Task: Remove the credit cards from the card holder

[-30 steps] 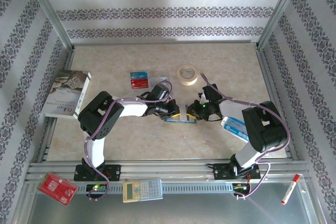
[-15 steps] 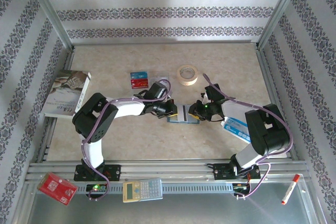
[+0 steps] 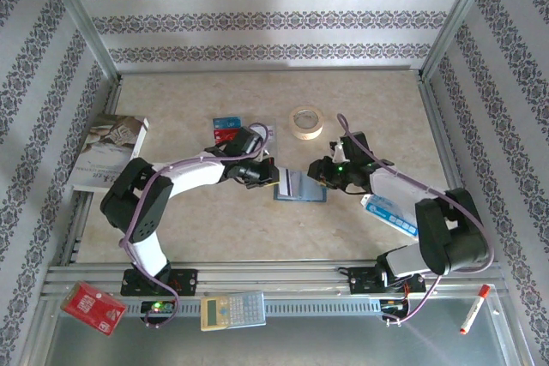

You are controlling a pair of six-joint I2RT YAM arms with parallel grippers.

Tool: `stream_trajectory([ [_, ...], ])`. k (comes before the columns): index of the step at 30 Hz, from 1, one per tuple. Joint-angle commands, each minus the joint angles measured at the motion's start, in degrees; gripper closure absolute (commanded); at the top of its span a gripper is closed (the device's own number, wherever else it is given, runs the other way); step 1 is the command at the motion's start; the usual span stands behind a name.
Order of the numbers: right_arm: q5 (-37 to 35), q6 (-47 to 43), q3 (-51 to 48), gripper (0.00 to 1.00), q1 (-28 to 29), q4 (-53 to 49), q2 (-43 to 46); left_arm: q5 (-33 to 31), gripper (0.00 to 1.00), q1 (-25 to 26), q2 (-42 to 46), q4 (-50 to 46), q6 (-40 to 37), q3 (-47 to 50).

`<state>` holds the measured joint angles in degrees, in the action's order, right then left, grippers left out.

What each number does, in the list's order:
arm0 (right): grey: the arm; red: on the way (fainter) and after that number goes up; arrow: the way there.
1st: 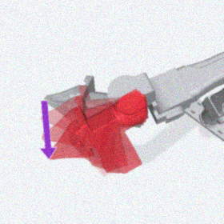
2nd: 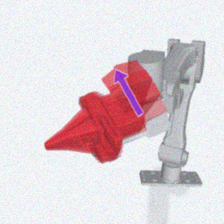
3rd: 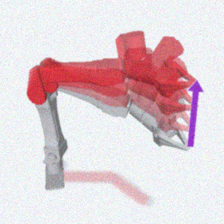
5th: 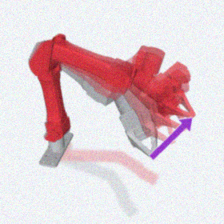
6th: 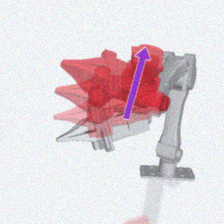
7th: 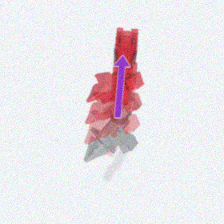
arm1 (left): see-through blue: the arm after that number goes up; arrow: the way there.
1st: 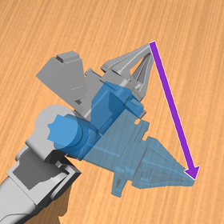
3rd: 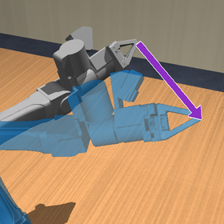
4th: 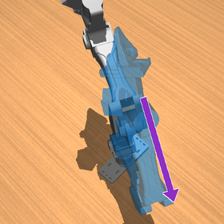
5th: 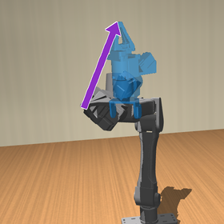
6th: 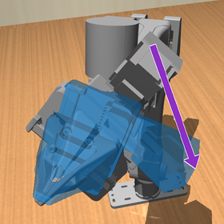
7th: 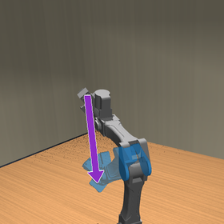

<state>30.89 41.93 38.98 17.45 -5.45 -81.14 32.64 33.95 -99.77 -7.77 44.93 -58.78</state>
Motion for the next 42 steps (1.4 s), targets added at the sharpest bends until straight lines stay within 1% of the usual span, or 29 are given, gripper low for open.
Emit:
stream_trajectory([
  [1,5.5,0.7,-2.2,0.62,-0.5,7.5,0.9,1.7,1.00,-1.2,2.1,-1.7,-1.7,-0.3],
  [5,11.5,3.5,-3.1,0.49,-0.4,15.4,0.5,5.2,1.00,-1.9,4.2,2.3,0.8,0.2],
  [7,13.2,5.5,-3.2,0.40,-0.5,18.7,-0.1,7.2,1.00,-2.3,4.9,5.4,3.1,0.9],
  [11,17.6,9.5,-3.4,0.24,-0.9,25.2,-2.0,10.7,1.00,-3.1,5.7,12.5,8.0,3.0],
  [13,19.5,11.9,-3.7,0.18,-1.2,28.6,-2.8,12.3,1.00,-3.4,6.2,16.9,11.1,4.2],
  [14,20.1,12.7,-3.7,0.17,-1.3,29.9,-3.0,12.9,1.00,-3.7,6.5,18.5,12.2,4.7],
  [18,23.5,15.2,-3.6,0.18,-1.5,35.2,-3.2,13.0,1.00,-3.9,7.9,22.6,14.9,6.3],
  [20,24.8,15.2,-3.2,0.21,-1.4,35.8,-3.4,13.0,1.00,-3.9,8.3,24.3,16.1,7.1],
  [22,25.9,15.3,-2.9,0.26,-1.5,36.5,-3.7,13.2,1.00,-4.0,8.7,25.3,16.8,7.6],
  [27,22.8,13.3,-3.3,0.24,-1.9,33.5,-3.7,12.9,1.00,-4.3,10.0,24.6,16.3,7.8],
  [32,19.6,12.7,-4.4,0.22,-2.3,32.6,-2.6,11.9,1.00,-4.5,10.1,21.3,14.3,7.8],
  [37,20.8,12.7,-4.7,0.23,-2.1,32.4,-4.0,12.4,1.00,-4.4,9.6,22.6,15.2,7.8],
  [42,24.0,14.6,-4.2,0.26,-0.7,36.1,-4.4,12.9,1.00,-4.5,9.8,24.1,16.4,7.9],
])
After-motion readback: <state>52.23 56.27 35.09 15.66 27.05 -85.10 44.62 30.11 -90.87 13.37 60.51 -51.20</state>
